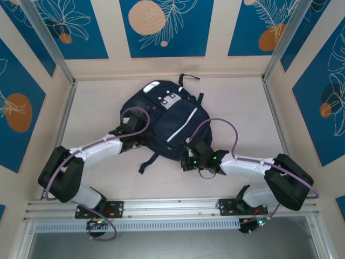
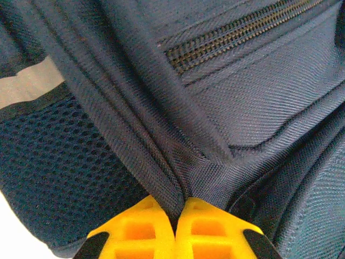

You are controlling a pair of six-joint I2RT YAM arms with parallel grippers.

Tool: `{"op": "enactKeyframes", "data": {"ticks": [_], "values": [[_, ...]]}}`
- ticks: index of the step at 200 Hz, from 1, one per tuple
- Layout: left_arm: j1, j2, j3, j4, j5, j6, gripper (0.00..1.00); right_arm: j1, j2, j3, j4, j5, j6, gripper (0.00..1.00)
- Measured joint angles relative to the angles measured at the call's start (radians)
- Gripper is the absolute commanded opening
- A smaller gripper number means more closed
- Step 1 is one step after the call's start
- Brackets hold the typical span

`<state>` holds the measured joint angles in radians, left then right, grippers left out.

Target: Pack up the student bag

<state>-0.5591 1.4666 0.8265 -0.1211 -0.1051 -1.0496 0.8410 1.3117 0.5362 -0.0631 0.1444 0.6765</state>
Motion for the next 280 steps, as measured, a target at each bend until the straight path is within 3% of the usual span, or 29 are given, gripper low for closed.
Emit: {"op": "enactKeyframes", "data": {"ticks": [36,61,73,106,134,188,233,280], "values": [[0.065,-0.053,0.023,-0.083,-0.001,0.074,0.00,-0.011,-0.023,0.000,0.005,-0.029,-0.031,0.00],[0.087,-0.056,0.068,-0.150,-0.018,0.111,0.39,-0.013,0.017,0.020,0.033,-0.075,-0.048,0.00],[0.103,-0.059,0.073,-0.161,-0.035,0.115,0.52,-0.010,0.056,0.045,0.032,-0.084,-0.052,0.00],[0.122,-0.098,0.053,-0.206,-0.024,0.061,0.67,0.008,0.179,0.124,0.034,-0.093,-0.048,0.00],[0.077,-0.159,-0.020,-0.209,0.011,-0.025,0.68,0.010,0.240,0.154,0.041,-0.093,-0.033,0.00],[-0.128,-0.165,-0.095,-0.131,0.035,-0.183,0.60,0.010,0.248,0.156,0.048,-0.093,-0.013,0.00],[-0.197,-0.087,-0.095,-0.082,0.037,-0.258,0.49,0.005,0.243,0.148,0.059,-0.093,0.005,0.00],[-0.238,-0.081,-0.096,-0.087,0.033,-0.288,0.51,-0.005,0.241,0.137,0.078,-0.109,0.012,0.00]]}}
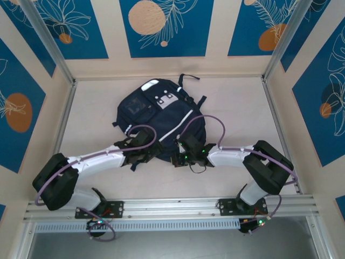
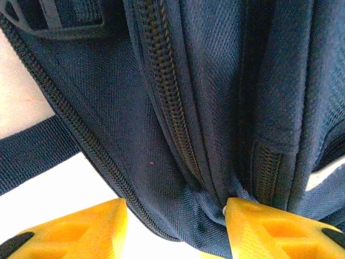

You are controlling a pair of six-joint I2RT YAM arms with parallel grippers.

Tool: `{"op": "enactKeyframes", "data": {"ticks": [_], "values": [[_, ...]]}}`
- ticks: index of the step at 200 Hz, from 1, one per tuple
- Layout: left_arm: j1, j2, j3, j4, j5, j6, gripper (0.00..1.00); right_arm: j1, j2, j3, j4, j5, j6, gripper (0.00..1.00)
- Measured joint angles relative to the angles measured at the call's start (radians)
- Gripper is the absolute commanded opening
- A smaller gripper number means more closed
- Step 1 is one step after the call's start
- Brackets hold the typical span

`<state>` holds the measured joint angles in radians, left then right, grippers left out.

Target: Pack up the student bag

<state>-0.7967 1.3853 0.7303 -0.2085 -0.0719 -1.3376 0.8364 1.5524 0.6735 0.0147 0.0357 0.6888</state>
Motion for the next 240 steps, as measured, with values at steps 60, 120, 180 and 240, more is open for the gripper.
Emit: {"op": "enactKeyframes", "data": {"ticks": [60,120,180,240], "values": [[-0.001,-0.099,-0.024,-0.052,-0.037,-0.001,0.47,-0.007,0.000,-0.002,0.003,-0.014,0.000,0.00],[-0.002,-0.090,-0.048,-0.062,-0.045,-0.015,0.46,-0.012,0.000,-0.004,0.008,-0.026,0.000,0.00],[-0.002,0.002,-0.048,0.025,-0.048,0.003,0.54,-0.014,0.002,-0.004,0.011,-0.033,0.001,0.00],[0.018,0.137,-0.023,0.088,-0.051,0.029,0.32,-0.020,0.013,-0.004,0.022,-0.041,0.018,0.00]]}}
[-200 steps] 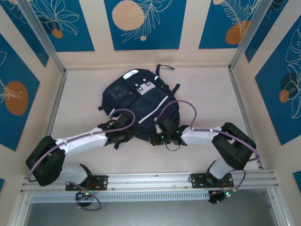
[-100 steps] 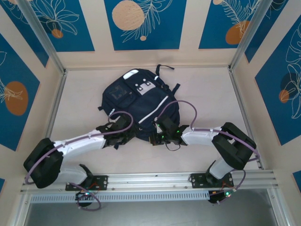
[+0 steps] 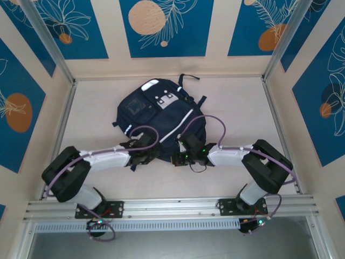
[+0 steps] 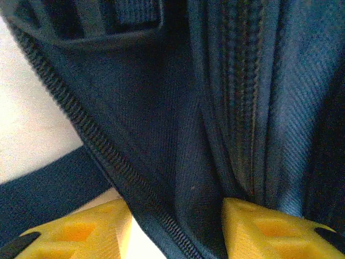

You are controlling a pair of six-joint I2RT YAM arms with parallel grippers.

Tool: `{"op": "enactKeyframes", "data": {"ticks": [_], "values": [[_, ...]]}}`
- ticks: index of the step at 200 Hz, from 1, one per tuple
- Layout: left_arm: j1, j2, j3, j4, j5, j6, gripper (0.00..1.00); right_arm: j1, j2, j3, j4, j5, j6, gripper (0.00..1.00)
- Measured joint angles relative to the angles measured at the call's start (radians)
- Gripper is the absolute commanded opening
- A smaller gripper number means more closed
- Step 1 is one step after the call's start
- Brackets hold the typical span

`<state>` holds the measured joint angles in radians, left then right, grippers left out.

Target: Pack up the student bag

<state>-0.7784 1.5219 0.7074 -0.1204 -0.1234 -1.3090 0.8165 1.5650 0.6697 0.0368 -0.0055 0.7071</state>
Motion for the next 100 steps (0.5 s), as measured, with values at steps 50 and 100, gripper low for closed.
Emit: {"op": "enactKeyframes", "data": {"ticks": [50,100], "values": [[0.026,0.032,0.021,-0.003,0.019,0.011,0.02,0.000,-0.008,0.000,-0.012,0.006,0.000,0.00],[0.083,-0.047,0.002,-0.043,0.049,0.035,0.00,0.000,-0.090,0.000,-0.093,0.040,-0.006,0.00]]}}
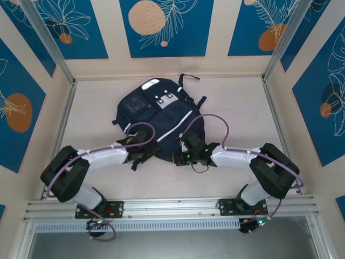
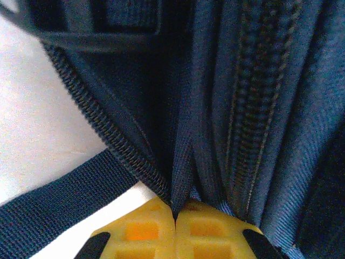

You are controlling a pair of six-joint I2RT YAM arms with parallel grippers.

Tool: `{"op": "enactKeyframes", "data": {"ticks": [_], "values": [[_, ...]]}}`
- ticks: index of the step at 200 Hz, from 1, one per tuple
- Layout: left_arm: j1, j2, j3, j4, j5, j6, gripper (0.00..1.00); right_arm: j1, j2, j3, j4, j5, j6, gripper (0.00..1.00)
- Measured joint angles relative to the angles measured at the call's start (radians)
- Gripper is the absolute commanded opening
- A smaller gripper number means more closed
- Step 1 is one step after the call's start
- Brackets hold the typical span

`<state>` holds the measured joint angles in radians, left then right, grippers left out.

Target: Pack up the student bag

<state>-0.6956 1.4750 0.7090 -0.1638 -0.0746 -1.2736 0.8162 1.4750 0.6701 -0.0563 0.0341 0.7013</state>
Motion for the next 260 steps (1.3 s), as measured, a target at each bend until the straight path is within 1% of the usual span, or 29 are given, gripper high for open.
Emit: {"op": "enactKeyframes", "data": {"ticks": [25,51,67,78,99,114,131,143,162,185,203,221,260], "values": [[0.048,-0.062,-0.018,-0.038,-0.008,0.024,0.00,-0.018,-0.051,-0.004,-0.035,0.003,-0.009,0.00],[0.121,-0.123,-0.036,-0.092,-0.039,0.054,0.00,-0.058,-0.093,-0.009,-0.084,0.006,-0.023,0.00],[0.171,-0.161,-0.037,-0.127,-0.049,0.074,0.04,-0.074,-0.110,-0.018,-0.090,0.001,-0.036,0.00],[0.200,-0.196,-0.037,-0.152,-0.061,0.092,0.11,-0.078,-0.113,-0.029,-0.070,-0.019,-0.047,0.00],[0.236,-0.276,-0.037,-0.210,-0.126,0.130,0.37,-0.068,-0.093,-0.039,-0.028,-0.051,-0.063,0.00],[0.252,-0.321,-0.035,-0.251,-0.150,0.159,0.49,-0.049,-0.034,-0.029,-0.003,-0.058,-0.074,0.00],[0.253,-0.338,-0.026,-0.296,-0.149,0.178,0.56,-0.024,0.057,0.016,0.020,-0.069,-0.082,0.00],[0.249,-0.341,-0.024,-0.322,-0.131,0.184,0.59,-0.007,0.109,0.061,0.035,-0.087,-0.082,0.00],[0.237,-0.341,-0.023,-0.362,-0.096,0.167,0.64,0.023,0.192,0.128,0.068,-0.127,-0.080,0.00],[0.197,-0.341,-0.024,-0.375,-0.047,0.131,0.68,0.047,0.254,0.178,0.103,-0.159,-0.069,0.00],[0.162,-0.330,-0.023,-0.369,-0.029,0.113,0.70,0.061,0.276,0.199,0.115,-0.168,-0.065,0.00],[0.134,-0.288,-0.012,-0.368,-0.022,0.100,0.70,0.072,0.283,0.211,0.116,-0.169,-0.061,0.00],[0.116,-0.190,0.025,-0.341,-0.024,0.088,0.70,0.091,0.285,0.220,0.112,-0.158,-0.054,0.00]]}}
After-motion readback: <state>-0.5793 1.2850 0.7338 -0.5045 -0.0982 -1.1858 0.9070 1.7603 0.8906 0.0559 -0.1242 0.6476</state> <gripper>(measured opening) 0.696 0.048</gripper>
